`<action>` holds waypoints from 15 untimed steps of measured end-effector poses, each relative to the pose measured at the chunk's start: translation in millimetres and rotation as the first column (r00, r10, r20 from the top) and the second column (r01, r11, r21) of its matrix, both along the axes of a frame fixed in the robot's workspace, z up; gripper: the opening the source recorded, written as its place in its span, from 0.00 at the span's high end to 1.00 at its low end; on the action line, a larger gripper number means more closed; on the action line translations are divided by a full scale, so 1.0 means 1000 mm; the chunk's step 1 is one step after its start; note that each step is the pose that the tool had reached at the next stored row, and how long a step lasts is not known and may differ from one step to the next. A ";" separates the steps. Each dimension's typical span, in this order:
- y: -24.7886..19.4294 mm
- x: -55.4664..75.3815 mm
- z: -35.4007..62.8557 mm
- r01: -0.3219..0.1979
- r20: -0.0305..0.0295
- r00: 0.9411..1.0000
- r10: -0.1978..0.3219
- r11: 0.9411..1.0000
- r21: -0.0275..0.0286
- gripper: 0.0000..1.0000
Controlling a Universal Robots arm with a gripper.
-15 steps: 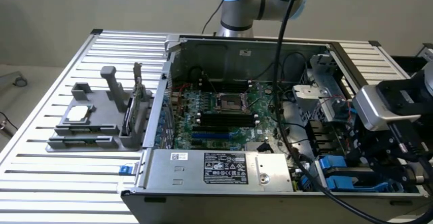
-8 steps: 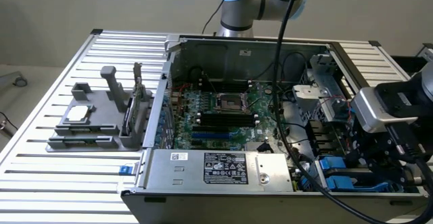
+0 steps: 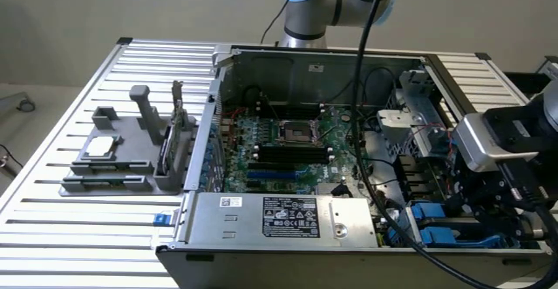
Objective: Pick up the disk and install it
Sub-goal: 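Insert the disk into the insertion slot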
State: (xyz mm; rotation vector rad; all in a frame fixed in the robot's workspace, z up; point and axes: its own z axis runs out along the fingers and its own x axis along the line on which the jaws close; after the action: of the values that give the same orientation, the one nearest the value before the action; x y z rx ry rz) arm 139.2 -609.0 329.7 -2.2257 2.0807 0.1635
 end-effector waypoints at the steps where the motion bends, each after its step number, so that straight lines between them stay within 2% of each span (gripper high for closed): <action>1: -0.0002 0.000 0.0044 0.000 -0.002 1.000 0.000 1.000 -0.001 0.89; 5: -0.0005 0.000 0.0183 0.000 -0.007 1.000 0.000 1.000 -0.001 0.89; 12: -0.0004 0.000 0.0477 0.000 -0.010 1.000 0.000 1.000 -0.001 0.89; 15: -0.0005 0.000 0.0500 0.000 -0.012 1.000 0.000 1.000 -0.001 0.88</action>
State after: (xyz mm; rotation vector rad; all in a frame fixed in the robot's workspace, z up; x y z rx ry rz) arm 139.2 -609.5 379.7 -2.2306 2.0873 0.1761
